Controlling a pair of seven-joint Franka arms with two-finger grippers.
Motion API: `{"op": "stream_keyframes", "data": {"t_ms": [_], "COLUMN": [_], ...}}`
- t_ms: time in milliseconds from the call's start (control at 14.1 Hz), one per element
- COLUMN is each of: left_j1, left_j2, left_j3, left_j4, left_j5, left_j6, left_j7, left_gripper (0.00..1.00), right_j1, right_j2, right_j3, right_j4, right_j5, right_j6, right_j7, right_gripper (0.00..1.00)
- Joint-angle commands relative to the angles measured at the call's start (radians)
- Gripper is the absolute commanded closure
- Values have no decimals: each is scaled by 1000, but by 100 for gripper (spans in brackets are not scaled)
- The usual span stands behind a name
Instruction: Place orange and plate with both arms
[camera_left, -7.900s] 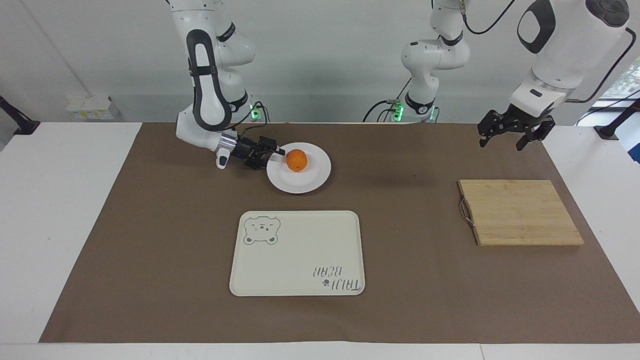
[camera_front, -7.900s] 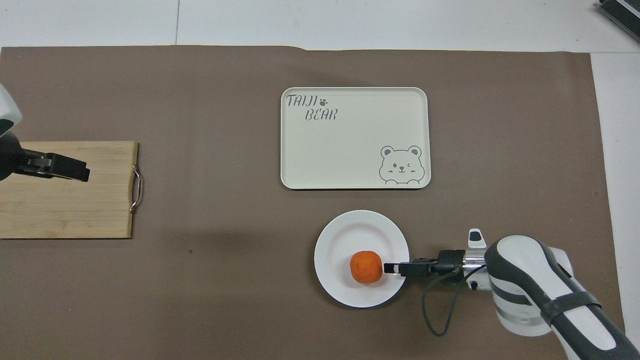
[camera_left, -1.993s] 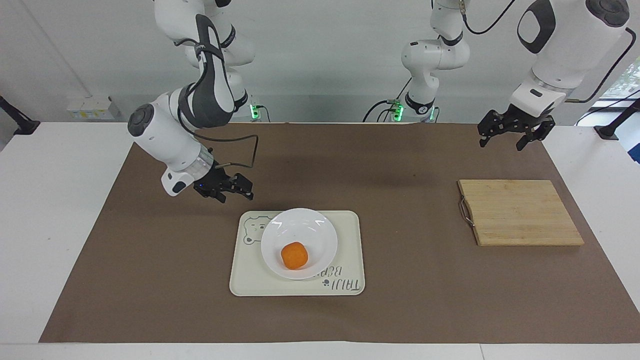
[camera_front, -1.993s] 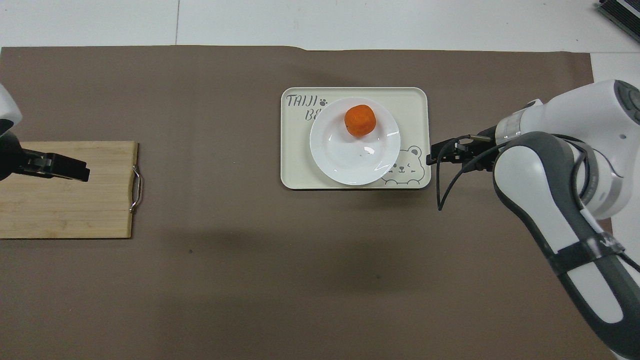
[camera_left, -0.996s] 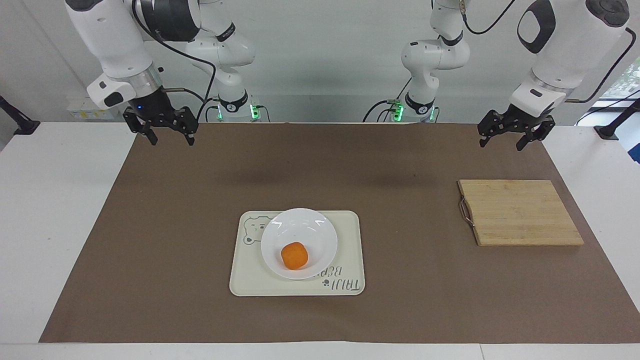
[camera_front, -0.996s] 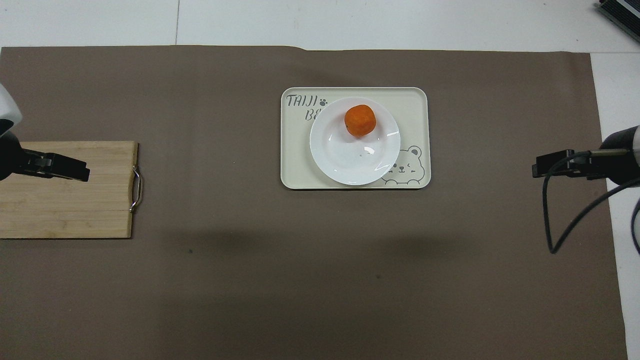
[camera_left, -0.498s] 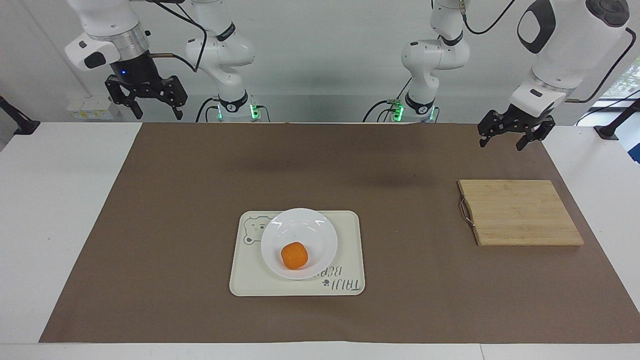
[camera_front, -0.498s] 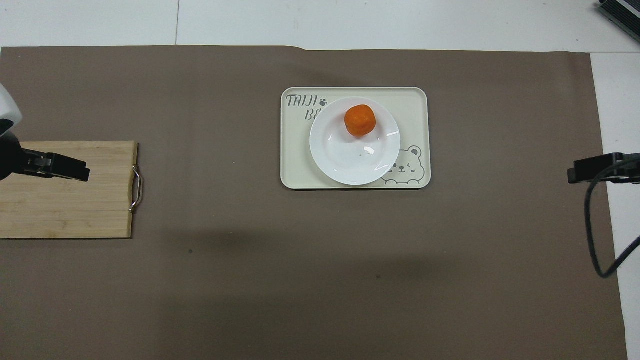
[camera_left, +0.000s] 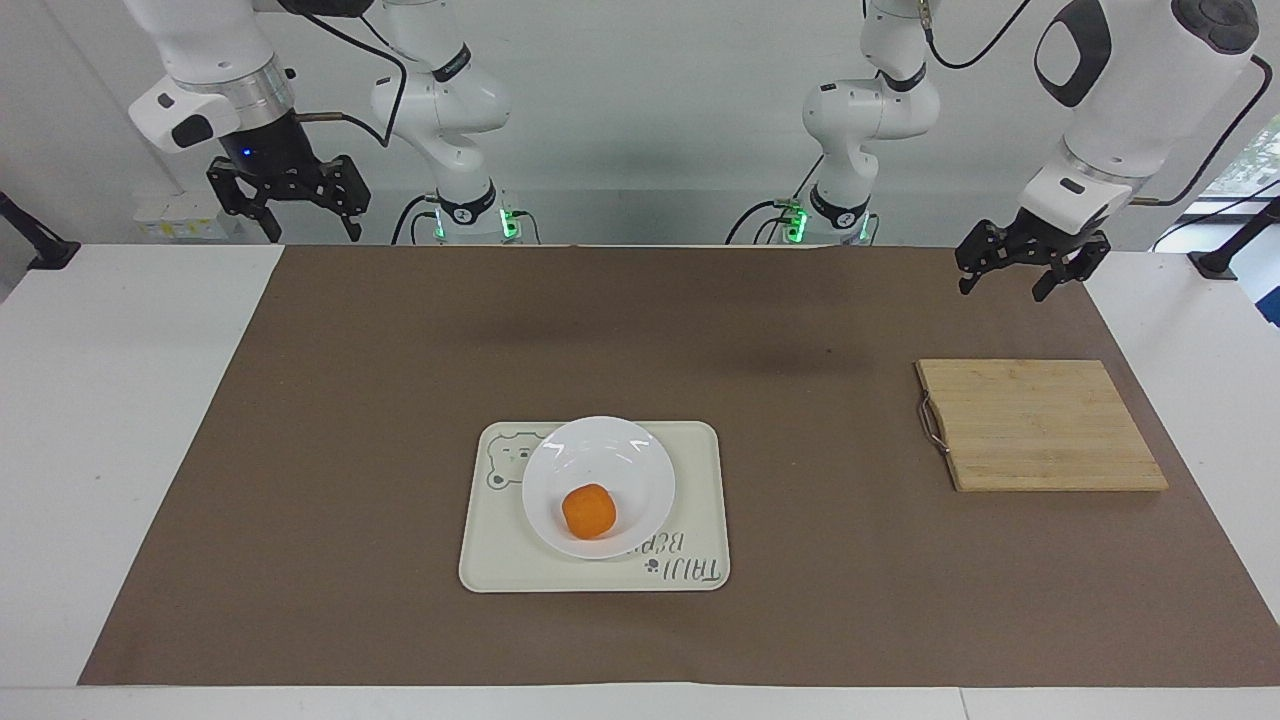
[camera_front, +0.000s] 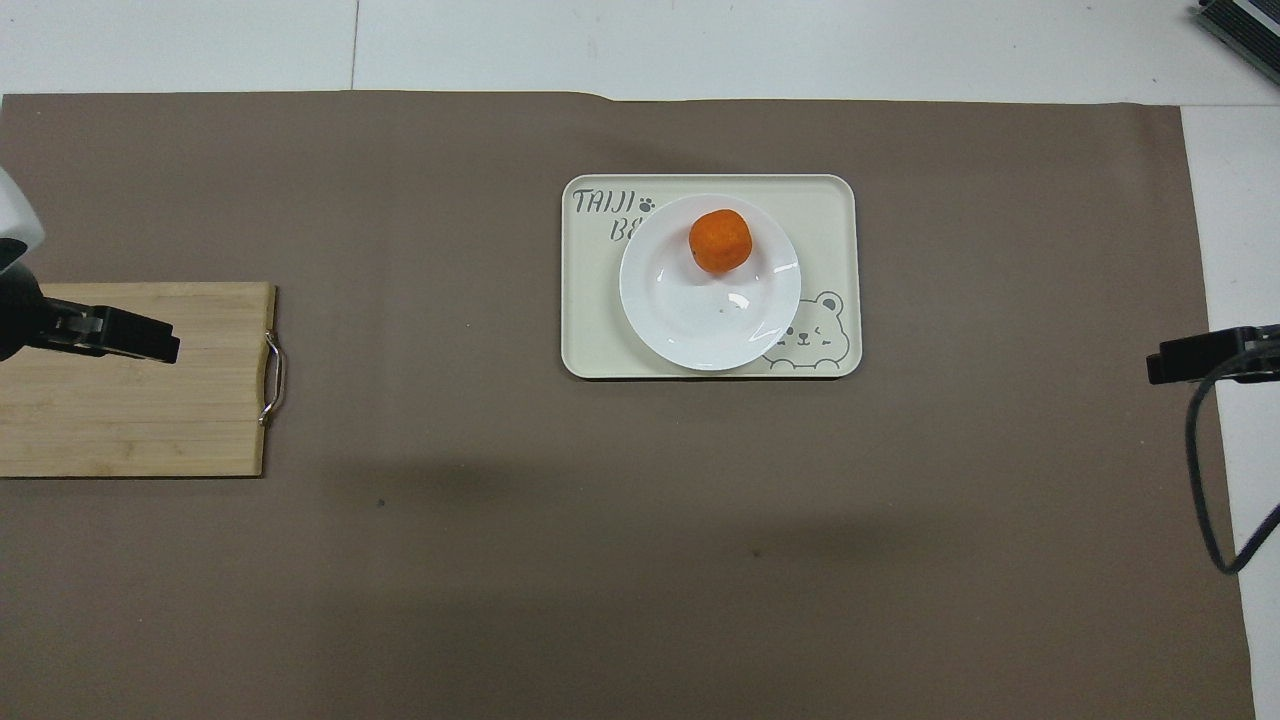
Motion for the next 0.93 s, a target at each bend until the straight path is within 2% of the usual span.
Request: {"op": "stream_keyframes", "data": {"t_ms": [0,854], "left_j1": [9,9], "left_j2": [10,10], "left_j3": [-6,-6], "left_j4": [25,23], "left_j5": [11,11], "left_j6": [-18,-18], "left_j7": [10,10], "left_gripper": [0,0], "right_j1": [-7,-12], "right_j2": [-24,-23], "right_j3": [4,6], "right_j4": [-30,-17], "right_j5": [-20,-11], "right_j6": [16,-6], "right_j7": [-23,-25], "right_gripper": [0,0]}}
